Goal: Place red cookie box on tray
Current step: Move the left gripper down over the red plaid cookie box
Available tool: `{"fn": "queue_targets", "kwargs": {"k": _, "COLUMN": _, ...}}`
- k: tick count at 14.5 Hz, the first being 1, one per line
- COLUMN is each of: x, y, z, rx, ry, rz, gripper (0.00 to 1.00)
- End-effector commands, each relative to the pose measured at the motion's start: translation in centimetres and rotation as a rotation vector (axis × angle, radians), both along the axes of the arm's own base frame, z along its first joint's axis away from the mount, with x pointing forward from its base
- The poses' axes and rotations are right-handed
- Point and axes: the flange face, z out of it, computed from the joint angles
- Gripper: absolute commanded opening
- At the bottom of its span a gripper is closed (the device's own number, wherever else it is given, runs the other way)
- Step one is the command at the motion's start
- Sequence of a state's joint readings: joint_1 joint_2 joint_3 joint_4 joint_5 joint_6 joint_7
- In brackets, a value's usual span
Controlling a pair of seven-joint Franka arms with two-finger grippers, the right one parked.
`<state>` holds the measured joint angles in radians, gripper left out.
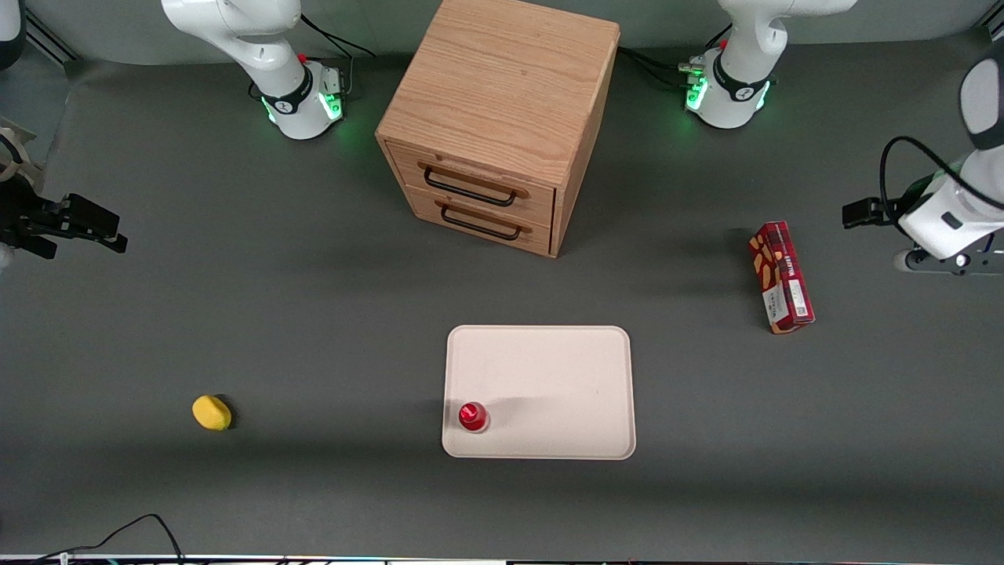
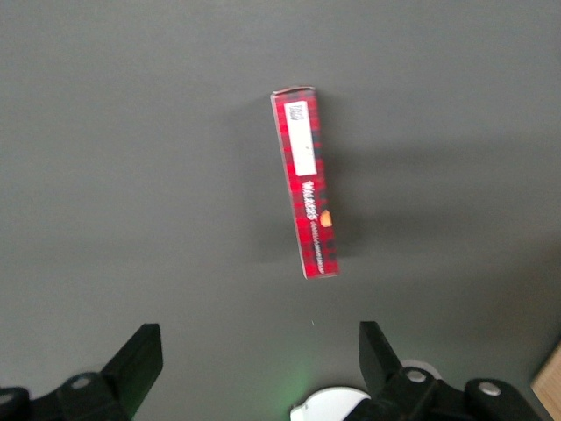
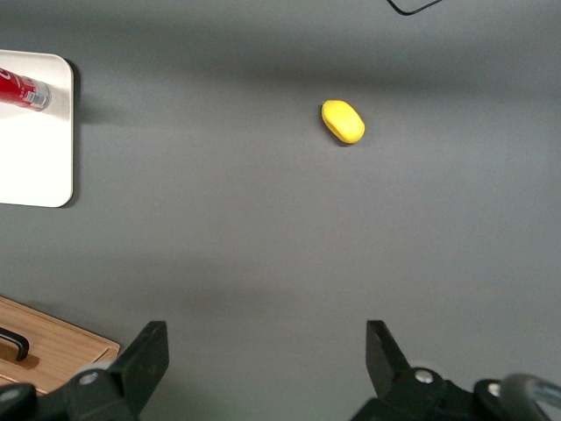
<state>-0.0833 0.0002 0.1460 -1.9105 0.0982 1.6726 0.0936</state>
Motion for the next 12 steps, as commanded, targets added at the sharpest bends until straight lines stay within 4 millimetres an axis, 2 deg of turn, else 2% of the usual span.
{"fn": "queue_targets", "kwargs": {"k": 1, "x": -2.0, "y": 1.4, "z": -3.9, "rx": 0.008, "ry": -0.04, "rz": 0.025, "gripper": 1.0}}
{"fn": "queue_targets", "kwargs": {"k": 3, "x": -3.2, "y": 3.4, "z": -7.5, "rx": 0.001, "ry": -0.067, "rz": 0.057, "gripper": 1.0}}
{"fn": "queue_targets", "kwargs": {"k": 4, "x": -3.8, "y": 3.2, "z": -9.5, "rx": -0.004, "ry": -0.084, "rz": 0.075, "gripper": 1.0}}
{"fn": "queue_targets", "kwargs": {"k": 7, "x": -4.6, "y": 2.3, "z": -13.4, "rx": 0.023, "ry": -0.111, "rz": 0.228, "gripper": 1.0}}
{"fn": "queue_targets", "kwargs": {"k": 9, "x": -3.9, "y": 1.4, "z": -15.3, "rx": 0.036, "ry": -0.123, "rz": 0.257, "gripper": 1.0}}
{"fn": "queue_targets", "kwargs": {"k": 12, "x": -2.7, "y": -1.5, "z": -17.0, "rx": 0.043, "ry": -0.163, "rz": 0.278, "gripper": 1.0}}
